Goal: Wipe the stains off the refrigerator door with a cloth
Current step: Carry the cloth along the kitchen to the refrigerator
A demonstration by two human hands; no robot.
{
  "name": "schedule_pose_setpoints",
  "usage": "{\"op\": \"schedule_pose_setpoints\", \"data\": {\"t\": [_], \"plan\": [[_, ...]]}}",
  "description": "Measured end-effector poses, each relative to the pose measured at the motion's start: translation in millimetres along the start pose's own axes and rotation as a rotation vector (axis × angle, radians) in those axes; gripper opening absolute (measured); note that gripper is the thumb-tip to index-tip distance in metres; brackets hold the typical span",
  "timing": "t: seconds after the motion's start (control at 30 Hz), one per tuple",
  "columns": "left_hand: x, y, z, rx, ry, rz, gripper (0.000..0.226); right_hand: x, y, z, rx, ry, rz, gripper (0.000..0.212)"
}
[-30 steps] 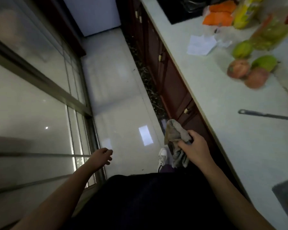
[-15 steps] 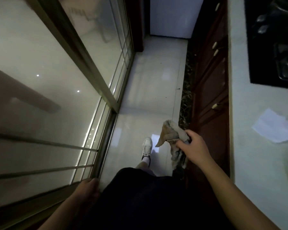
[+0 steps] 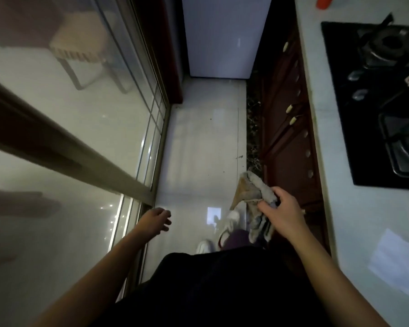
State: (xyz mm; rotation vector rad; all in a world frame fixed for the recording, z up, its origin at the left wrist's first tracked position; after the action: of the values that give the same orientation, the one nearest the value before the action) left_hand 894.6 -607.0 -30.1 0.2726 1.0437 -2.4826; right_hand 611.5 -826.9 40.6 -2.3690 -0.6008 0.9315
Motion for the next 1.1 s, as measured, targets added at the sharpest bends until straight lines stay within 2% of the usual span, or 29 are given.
{"op": "schedule_pose_setpoints", "data": {"t": [0.13,0.4,0.63,0.83,1.1], "plan": [[-13,64,37,-0.021,-0.017,0.028,0.016,-5,73,-41,0.014,-0.010,-0.036,0.021],[-45,120,32,-0.361,-0.228,0.223,0.025,-11,207,-166,-0.111,-0.168,-0.163,0.015],[-81,158,49,-0.467,-0.306,0.293,0.023,3,300,-276,-0.195,-0.229,-0.246,0.010],[-128,276,128,-0.397,-0.303,0.233,0.029,12,374,-350,-0.159,-0.201,-0.209,0.012],[-168,453,319,-0.067,-0.021,-0.019,0.017,-17,446,-415,-0.040,-0.073,-0.075,0.018]]}}
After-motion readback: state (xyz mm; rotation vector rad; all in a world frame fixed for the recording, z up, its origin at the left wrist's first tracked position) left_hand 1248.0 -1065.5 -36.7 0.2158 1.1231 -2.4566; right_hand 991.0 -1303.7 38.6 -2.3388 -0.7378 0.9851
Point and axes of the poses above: each hand's wrist, its own y-axis towards the middle knuckle, its own x-axis out of the palm, z = x × y, the point moved 4 cm from there along y, towards the middle knuckle, and after that the axes turned 14 degrees about x, right-handed, at the moved point
